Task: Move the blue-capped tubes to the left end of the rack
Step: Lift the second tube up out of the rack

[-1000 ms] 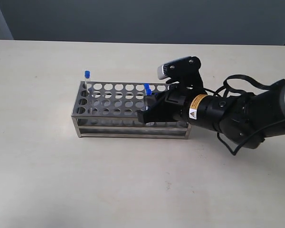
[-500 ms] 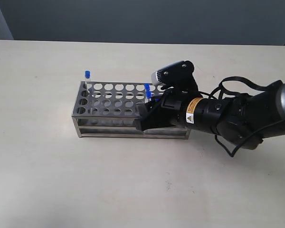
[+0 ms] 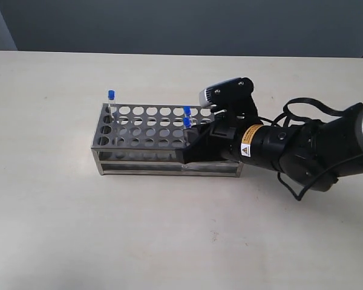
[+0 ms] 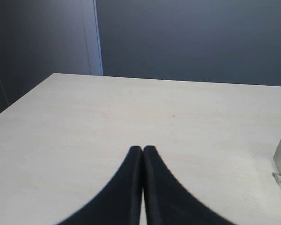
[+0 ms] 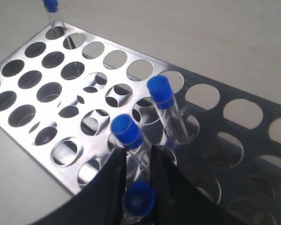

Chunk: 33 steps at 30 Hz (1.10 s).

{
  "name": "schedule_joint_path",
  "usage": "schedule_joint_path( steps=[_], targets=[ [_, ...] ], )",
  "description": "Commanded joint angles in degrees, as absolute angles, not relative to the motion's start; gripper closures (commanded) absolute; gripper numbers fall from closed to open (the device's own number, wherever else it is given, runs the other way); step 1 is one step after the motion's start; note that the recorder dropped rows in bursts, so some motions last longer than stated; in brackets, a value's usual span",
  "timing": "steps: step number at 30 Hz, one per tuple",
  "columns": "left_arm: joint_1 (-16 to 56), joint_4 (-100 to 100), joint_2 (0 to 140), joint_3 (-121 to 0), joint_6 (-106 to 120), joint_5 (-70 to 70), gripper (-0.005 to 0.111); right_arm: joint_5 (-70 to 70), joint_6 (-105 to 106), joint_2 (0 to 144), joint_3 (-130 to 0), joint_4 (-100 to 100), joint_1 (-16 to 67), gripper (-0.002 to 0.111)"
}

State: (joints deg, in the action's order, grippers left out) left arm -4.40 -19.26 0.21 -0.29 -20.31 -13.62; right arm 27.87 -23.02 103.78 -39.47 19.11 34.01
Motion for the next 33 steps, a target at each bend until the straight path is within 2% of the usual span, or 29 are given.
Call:
schedule_joint_path(
  steps=[1,33],
  targets=[
    [-3.87,-19.11,0.00,-0.10,-20.44,-13.78,0.106,23.25,-22.62,104.23,-38.05,21.97,34.37,0.109],
    [-3.87,-19.11,0.00,-0.10,-20.44,-13.78,0.106,19.69,-21.08,93.76,-38.05,24.12,34.37,0.109]
  ],
)
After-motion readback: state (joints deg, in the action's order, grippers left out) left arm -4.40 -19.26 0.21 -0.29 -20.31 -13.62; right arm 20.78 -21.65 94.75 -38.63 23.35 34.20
